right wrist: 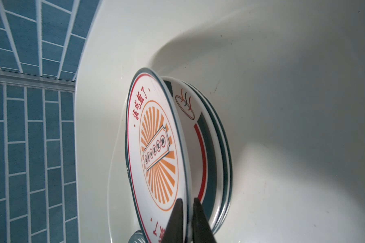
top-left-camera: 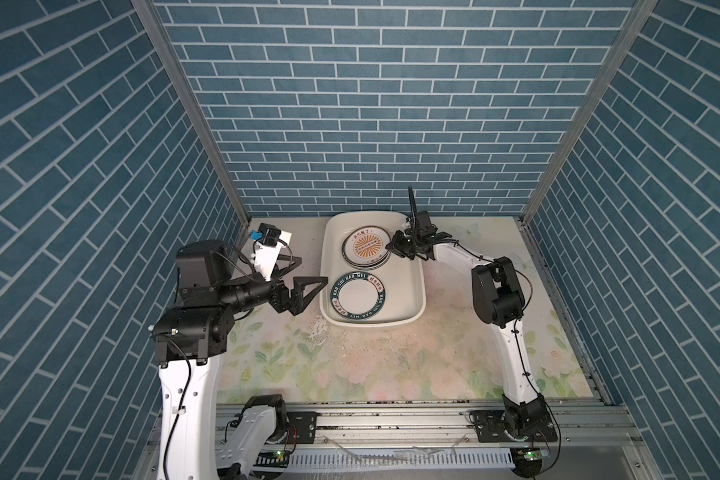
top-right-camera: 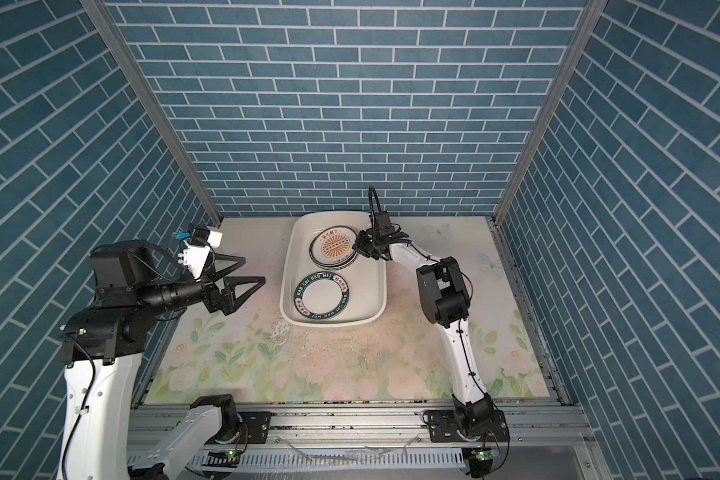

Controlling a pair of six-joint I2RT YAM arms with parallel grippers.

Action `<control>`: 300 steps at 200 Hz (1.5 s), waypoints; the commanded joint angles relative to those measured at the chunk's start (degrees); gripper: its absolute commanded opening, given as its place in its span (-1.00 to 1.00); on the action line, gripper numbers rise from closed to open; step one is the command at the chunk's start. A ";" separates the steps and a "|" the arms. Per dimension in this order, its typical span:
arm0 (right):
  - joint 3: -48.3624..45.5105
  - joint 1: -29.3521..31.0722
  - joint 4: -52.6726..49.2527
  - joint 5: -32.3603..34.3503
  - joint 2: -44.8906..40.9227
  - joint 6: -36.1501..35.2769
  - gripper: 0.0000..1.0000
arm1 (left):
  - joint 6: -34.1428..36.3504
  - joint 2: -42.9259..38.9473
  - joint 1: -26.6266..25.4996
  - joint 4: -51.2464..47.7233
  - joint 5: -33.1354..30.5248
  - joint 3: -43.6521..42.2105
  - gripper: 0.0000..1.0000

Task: Place the plates into the plastic bin on the countertop
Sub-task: 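Lower the sunburst plate flat onto the green-and-red plate stack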

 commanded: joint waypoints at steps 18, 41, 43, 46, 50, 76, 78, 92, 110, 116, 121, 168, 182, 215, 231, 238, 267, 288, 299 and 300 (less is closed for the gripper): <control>-1.58 0.26 -0.59 0.00 -1.01 1.50 -0.72 | -0.09 -0.16 0.38 0.75 1.19 0.16 0.99; -2.13 0.18 -0.67 0.07 -1.36 1.50 -0.66 | -0.08 -0.09 0.42 0.83 1.16 0.05 0.99; -2.12 0.16 -0.68 0.12 -1.37 1.50 -0.66 | -0.08 -0.18 0.37 0.83 1.14 0.01 0.99; -2.24 0.20 -0.66 0.13 -1.34 1.46 -0.65 | 0.00 -0.26 0.36 0.82 1.13 0.04 0.99; -2.29 0.22 -0.78 0.13 -1.44 1.50 -0.65 | -0.12 -0.22 0.36 0.87 1.17 0.05 0.99; -2.73 0.22 -0.84 0.04 -1.69 1.49 -0.61 | -0.14 -0.31 0.36 0.78 1.26 0.09 0.99; -2.80 0.21 -0.89 0.04 -1.67 1.50 -0.61 | -0.16 -0.31 0.38 0.82 1.30 0.07 0.99; -3.15 0.22 -1.00 0.04 -2.02 1.41 -0.57 | -0.17 -0.39 0.36 0.83 1.24 0.03 0.99; -3.73 0.17 -1.14 0.00 -2.36 1.33 -0.56 | -0.23 -0.58 0.41 0.81 1.31 0.00 0.99; -3.91 0.20 -1.15 0.04 -2.45 1.33 -0.56 | -0.17 -0.59 0.40 0.86 1.32 0.04 0.99; -4.13 0.20 -1.12 0.12 -2.66 1.33 -0.55 | -0.18 -0.64 0.40 0.90 1.37 0.02 0.99; -5.45 0.18 -1.30 0.00 -3.42 1.32 -0.53 | -0.33 -0.66 0.37 0.98 1.66 -0.08 0.99; -5.87 0.20 -1.15 -0.13 -3.74 1.33 -0.51 | -0.34 -0.79 0.36 1.01 1.61 -0.16 0.99; -5.89 0.27 -1.79 -0.48 -3.77 1.24 -0.49 | -0.58 -0.92 0.37 1.43 1.76 -0.47 0.99; -5.85 0.29 -2.10 -0.48 -3.70 1.33 -0.48 | -0.87 -0.82 0.43 1.71 1.96 -0.38 0.99; -5.97 0.29 -2.35 -0.48 -3.78 1.24 -0.48 | -0.96 -0.75 0.36 1.71 2.07 -0.35 0.99; -6.24 0.23 -2.88 -0.44 -4.37 1.15 -0.47 | -0.96 -0.54 0.43 1.71 2.04 -0.16 0.99; -6.36 0.30 -3.25 -0.48 -4.76 1.17 -0.47 | -0.96 -0.42 0.36 1.71 2.17 -0.09 0.99; -6.65 0.32 -3.11 -0.43 -5.14 1.24 -0.47 | -0.96 -0.38 0.36 1.71 2.22 -0.08 0.99; -6.67 0.30 -3.09 -0.46 -5.16 1.24 -0.47 | -0.96 -0.39 0.40 1.71 2.20 -0.09 0.99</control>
